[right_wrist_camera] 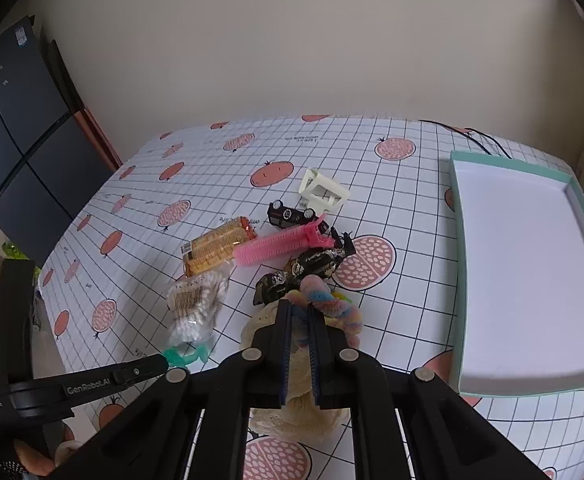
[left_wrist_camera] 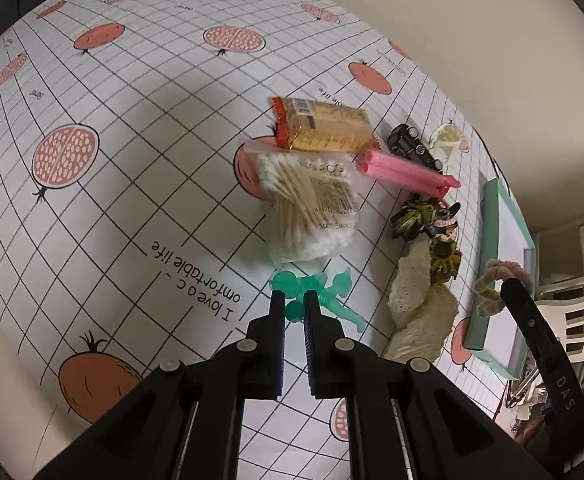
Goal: Organize objects
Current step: 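Carry the hair tie and green figure in both tools over the teal tray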
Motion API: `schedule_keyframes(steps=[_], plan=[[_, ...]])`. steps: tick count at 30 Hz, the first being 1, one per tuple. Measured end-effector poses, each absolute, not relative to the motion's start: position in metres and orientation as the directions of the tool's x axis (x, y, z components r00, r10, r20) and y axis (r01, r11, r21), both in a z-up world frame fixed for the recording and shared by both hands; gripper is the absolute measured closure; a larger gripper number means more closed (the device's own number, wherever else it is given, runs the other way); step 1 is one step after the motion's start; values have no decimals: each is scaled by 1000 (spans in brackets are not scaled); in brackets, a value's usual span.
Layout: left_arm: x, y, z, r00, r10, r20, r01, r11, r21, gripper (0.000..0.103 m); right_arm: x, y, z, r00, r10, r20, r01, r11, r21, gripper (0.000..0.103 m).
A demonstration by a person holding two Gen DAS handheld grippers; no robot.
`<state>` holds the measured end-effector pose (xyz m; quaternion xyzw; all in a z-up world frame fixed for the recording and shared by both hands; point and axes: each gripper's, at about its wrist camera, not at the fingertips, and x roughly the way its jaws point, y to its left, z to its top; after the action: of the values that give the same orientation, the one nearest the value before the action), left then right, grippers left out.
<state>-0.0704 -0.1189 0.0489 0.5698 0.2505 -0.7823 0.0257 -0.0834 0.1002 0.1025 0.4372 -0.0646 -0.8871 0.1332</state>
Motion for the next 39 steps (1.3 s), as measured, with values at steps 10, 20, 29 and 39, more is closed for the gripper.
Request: schedule_keyframes(steps=[10, 20, 29, 39], plan=[[-74, -113, 56, -387, 259, -885, 303, -871, -387, 94, -80, 106, 109, -598, -303, -742, 179, -953, 245, 94], [-72, -109, 72, -437, 263, -860, 265, -876, -402, 94, -79, 117, 114, -613, -295, -733, 163, -955, 247, 94], [-80, -99, 79, -471, 263, -842, 236, -882, -407, 94, -78, 124, 116, -618, -290, -731, 166, -957, 240, 94], [-85, -65, 112, -545, 249, -801, 151, -910, -386, 94, -77, 137, 117, -627, -290, -723, 154, -956, 249, 94]])
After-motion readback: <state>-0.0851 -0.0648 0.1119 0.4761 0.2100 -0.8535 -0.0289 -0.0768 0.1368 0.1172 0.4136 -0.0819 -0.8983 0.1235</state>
